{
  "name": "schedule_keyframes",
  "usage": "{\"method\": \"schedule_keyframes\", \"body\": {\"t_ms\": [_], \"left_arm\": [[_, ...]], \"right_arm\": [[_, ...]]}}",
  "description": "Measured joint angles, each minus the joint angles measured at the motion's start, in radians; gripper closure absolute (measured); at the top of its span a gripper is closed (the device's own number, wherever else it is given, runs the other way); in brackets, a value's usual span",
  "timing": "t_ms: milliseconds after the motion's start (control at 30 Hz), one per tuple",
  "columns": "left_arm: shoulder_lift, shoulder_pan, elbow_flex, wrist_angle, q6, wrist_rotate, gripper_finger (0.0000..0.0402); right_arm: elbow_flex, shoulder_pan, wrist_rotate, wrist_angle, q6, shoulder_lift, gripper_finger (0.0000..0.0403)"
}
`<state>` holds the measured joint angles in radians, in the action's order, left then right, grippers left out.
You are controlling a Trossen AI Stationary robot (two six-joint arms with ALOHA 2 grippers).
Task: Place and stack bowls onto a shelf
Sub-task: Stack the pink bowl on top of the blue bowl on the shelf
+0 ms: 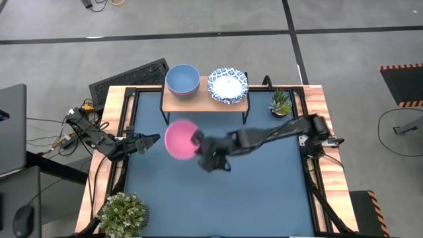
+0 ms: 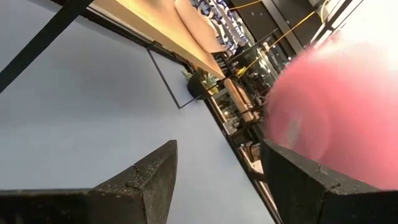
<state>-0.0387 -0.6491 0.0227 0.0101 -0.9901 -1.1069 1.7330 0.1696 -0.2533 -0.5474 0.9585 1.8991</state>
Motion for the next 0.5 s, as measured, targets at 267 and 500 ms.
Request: {"method": "schedule_keyframes", "body": {"t_ms": [267, 500], "left_arm": [[0.0, 0.0, 0.0, 0.003, -0.002, -0.007, 0.0187], [0.0, 0.0, 0.0, -0.002, -0.026, -0.009, 0.0187]], "right_arm": [[0.191, -0.201, -0.038, 0.015, -0.042, -0.108, 0.0376], [0.494, -0.373, 0.01, -0.067, -0.037, 0.063, 0.0376]]}}
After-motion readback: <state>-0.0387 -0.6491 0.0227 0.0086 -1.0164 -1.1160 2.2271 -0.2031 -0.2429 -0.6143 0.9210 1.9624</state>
